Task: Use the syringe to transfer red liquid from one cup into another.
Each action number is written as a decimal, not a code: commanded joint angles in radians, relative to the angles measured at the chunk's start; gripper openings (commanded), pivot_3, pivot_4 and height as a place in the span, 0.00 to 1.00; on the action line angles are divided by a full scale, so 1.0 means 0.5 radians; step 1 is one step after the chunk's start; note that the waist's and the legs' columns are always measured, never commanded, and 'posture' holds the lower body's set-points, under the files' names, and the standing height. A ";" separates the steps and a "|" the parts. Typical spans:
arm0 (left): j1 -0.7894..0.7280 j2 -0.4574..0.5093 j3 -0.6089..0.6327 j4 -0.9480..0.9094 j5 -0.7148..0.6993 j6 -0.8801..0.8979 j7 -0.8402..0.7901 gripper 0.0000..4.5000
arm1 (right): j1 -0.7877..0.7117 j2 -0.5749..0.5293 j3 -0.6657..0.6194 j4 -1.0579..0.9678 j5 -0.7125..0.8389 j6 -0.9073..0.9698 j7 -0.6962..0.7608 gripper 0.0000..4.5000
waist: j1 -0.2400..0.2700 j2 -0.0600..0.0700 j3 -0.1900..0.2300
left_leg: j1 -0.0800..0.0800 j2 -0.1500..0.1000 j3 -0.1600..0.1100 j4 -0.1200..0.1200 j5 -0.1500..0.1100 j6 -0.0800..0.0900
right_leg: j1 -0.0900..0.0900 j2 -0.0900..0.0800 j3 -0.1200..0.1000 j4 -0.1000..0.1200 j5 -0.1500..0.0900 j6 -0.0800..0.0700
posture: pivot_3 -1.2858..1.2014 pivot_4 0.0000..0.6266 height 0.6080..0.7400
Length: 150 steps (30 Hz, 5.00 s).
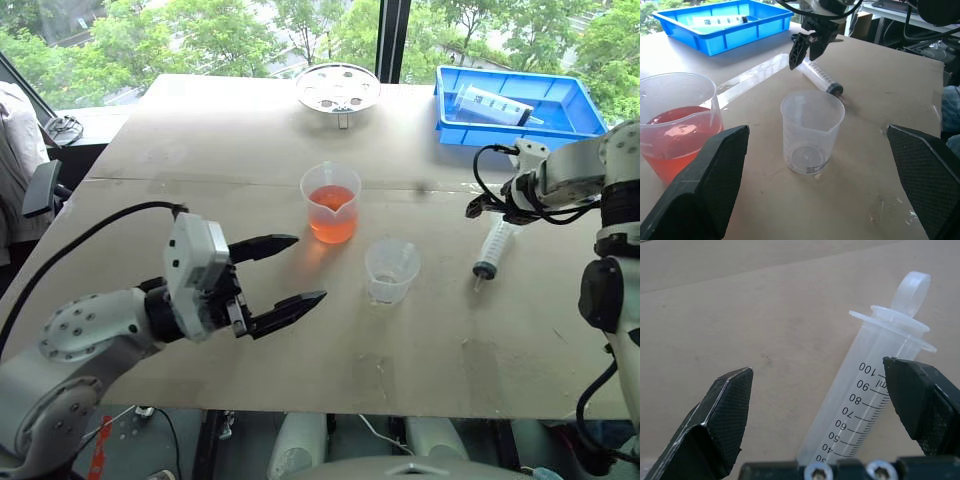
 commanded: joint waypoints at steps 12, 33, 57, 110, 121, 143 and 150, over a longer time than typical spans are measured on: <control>0.073 -0.018 0.074 -0.056 -0.056 -0.079 0.078 0.99 | 0.111 -0.052 -0.170 -0.103 0.814 0.011 -0.889 1.00 | -0.001 0.002 0.001 | 0.000 0.000 0.001 -0.001 -0.001 0.001 | 0.000 0.000 0.001 -0.001 0.000 0.000 | 0.52 0.24 1.00; 0.128 -0.001 0.151 -0.107 -0.149 -0.051 0.181 1.00 | 0.140 0.278 -0.684 -0.078 -0.099 -0.066 -0.773 0.56 | -0.009 0.003 0.002 | -0.001 0.001 0.001 -0.004 -0.001 0.001 | -0.002 0.001 0.002 -0.004 0.000 0.000 | 0.52 0.24 1.00; 0.043 0.036 0.095 -0.071 -0.169 -0.047 0.272 1.00 | 0.797 -1.044 1.425 -1.922 -0.947 -1.023 2.792 0.30 | -0.038 0.010 0.009 | -0.003 0.004 0.002 -0.012 -0.001 0.001 | -0.008 -0.001 0.000 -0.014 0.000 0.002 | 0.52 0.24 1.00; -0.618 -0.003 0.214 0.450 0.236 -0.033 0.913 1.00 | 0.782 1.397 0.393 -1.130 -1.553 -3.054 2.340 0.33 | -0.003 -0.002 0.004 | 0.000 -0.002 -0.002 -0.010 0.008 -0.013 | -0.013 -0.003 -0.001 0.009 0.001 0.001 | 0.52 0.24 1.00; -1.451 0.304 -0.274 1.009 0.545 0.129 0.699 1.00 | 0.752 1.560 0.500 -0.816 -1.769 -3.167 2.103 0.33 | -0.010 -0.004 0.004 | 0.002 -0.003 -0.004 -0.015 0.010 -0.018 | -0.014 0.000 -0.002 0.010 0.001 0.001 | 0.52 0.24 1.00; -2.224 -0.064 -0.900 2.001 1.207 -0.347 -0.242 1.00 | 0.745 1.577 0.557 -0.882 -1.640 -3.089 2.194 0.33 | -0.049 -0.007 0.005 | -0.001 -0.002 -0.001 -0.020 0.011 -0.019 | -0.019 0.001 0.001 0.011 0.001 0.001 | 0.52 0.24 1.00; -2.292 -0.151 -0.831 2.133 1.185 -0.498 -0.529 1.00 | 0.735 1.558 0.549 -0.873 -1.567 -3.068 2.317 0.33 | -0.056 -0.007 0.005 | -0.001 -0.002 -0.001 -0.020 0.011 -0.018 | -0.020 0.001 0.001 0.011 0.001 0.001 | 0.52 0.24 1.00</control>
